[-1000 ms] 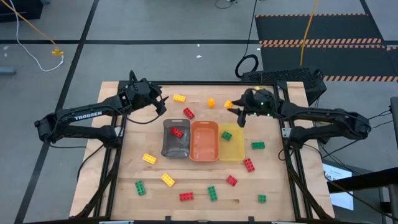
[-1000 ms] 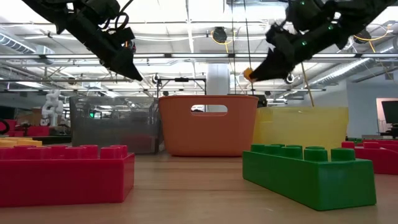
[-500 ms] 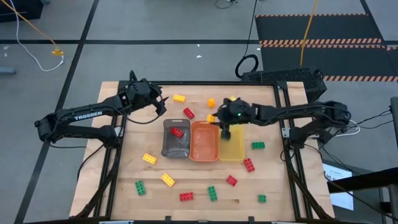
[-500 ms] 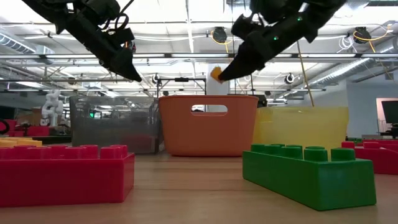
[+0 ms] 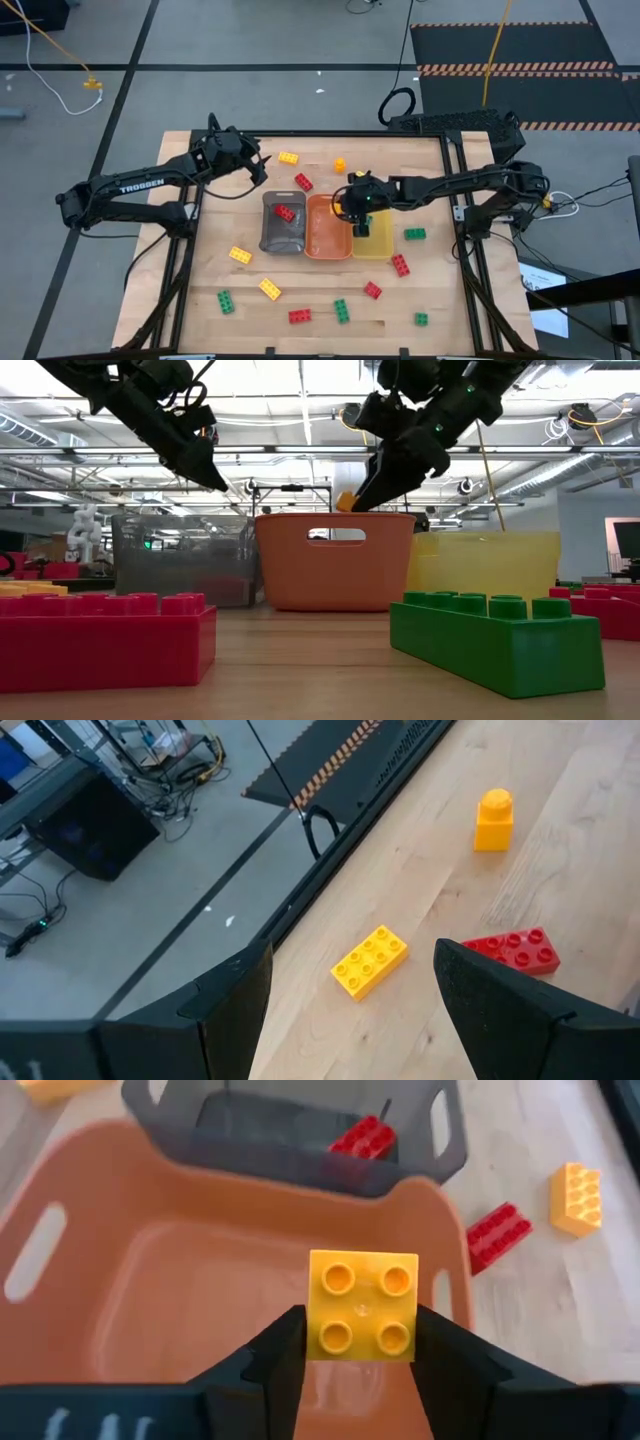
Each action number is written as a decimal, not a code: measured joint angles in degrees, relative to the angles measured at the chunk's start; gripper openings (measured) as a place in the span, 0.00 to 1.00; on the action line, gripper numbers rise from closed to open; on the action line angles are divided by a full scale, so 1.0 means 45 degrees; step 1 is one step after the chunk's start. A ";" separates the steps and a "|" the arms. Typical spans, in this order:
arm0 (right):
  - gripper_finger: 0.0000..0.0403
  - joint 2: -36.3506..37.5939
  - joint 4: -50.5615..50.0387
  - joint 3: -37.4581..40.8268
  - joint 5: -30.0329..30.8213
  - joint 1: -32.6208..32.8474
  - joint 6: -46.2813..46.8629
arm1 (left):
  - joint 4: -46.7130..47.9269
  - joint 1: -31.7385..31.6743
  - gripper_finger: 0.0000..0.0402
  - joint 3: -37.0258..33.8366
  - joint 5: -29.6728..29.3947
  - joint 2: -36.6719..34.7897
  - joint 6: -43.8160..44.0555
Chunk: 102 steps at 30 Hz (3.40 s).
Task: Sort & place blocks by color
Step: Put the yellow game piece into the orange bin, then put the yellow game piece into the yellow bin
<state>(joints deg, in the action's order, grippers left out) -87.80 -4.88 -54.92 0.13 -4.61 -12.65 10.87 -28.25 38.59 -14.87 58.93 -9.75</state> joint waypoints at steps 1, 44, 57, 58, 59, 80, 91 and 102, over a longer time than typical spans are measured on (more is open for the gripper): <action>0.40 0.0012 0.0072 0.0000 0.0004 -0.0003 0.0019 | 0.0001 0.0000 0.69 -0.0006 0.0000 0.0002 0.0008; 0.62 0.0865 -0.1620 0.0005 0.2684 -0.3871 0.2435 | -0.0432 0.0058 0.69 -0.0534 0.0009 0.0002 0.0207; 0.62 -0.0592 0.1208 0.0005 0.0264 -0.5613 0.2713 | -0.0486 0.0316 0.69 -0.0534 0.0015 0.0002 0.0572; 0.62 -0.0696 0.1380 0.0005 0.0256 -0.5589 0.2727 | -0.0540 0.0316 0.69 -0.0534 0.0010 0.0002 0.0576; 0.62 -0.0810 0.1631 0.0005 0.0265 -0.5537 0.2756 | -0.0607 0.0311 0.69 -0.0534 0.0010 0.0002 0.0576; 0.62 -0.3227 0.1289 -0.1511 0.1277 -0.5060 0.2090 | -0.0251 0.0311 0.69 -0.0534 0.0010 0.0002 0.0576; 0.60 -0.3783 0.1685 -0.1496 0.1275 -0.5040 0.2278 | -0.0181 0.0311 0.69 -0.0534 0.0010 0.0002 0.0586; 0.36 -0.3951 0.2033 -0.1481 0.1353 -0.5040 0.1415 | -0.0149 0.0321 0.69 -0.0534 0.0010 0.0002 0.0576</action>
<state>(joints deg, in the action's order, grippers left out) -105.58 4.26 -61.58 6.22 -27.29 -6.28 10.20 -26.81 36.18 -14.83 58.94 -7.16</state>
